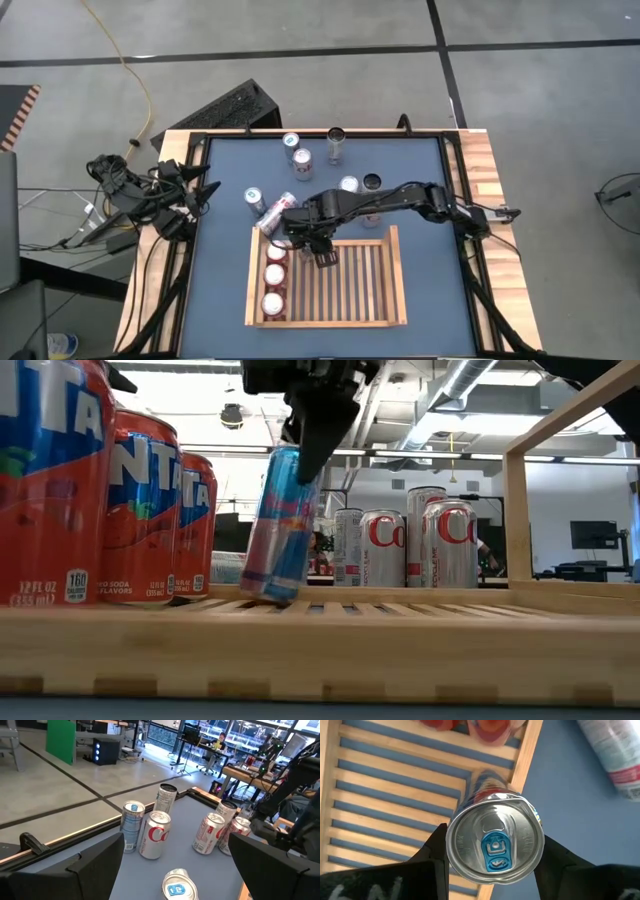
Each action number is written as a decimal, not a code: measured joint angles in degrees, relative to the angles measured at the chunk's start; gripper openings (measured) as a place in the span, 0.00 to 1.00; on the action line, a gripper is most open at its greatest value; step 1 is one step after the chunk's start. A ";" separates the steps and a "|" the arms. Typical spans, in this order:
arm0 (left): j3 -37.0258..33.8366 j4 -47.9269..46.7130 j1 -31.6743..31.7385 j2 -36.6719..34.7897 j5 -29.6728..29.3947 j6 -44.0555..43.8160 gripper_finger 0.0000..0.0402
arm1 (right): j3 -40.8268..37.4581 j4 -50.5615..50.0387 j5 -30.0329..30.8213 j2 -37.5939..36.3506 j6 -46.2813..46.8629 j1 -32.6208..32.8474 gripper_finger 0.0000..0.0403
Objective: Place canned beverage on shelf
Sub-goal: Put the bottom blue soda can on the shelf
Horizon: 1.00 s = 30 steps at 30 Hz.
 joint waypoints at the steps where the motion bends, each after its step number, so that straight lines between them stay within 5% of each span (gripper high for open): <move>1: 0.00 0.00 0.00 -0.01 -0.04 -0.01 0.87 | 0.02 -0.45 0.01 -0.05 0.33 0.10 0.42; 12: -0.01 0.00 0.01 0.00 -0.02 -0.44 0.87 | 0.35 -0.70 1.15 -0.17 1.25 0.66 0.43; 21: -0.02 -0.03 0.01 0.01 0.00 -0.45 0.87 | 0.46 0.64 1.36 -0.17 1.15 0.66 0.65; 30: -0.02 -0.03 0.00 0.01 0.03 -0.46 0.87 | 0.46 1.14 1.36 -0.19 0.30 0.73 0.67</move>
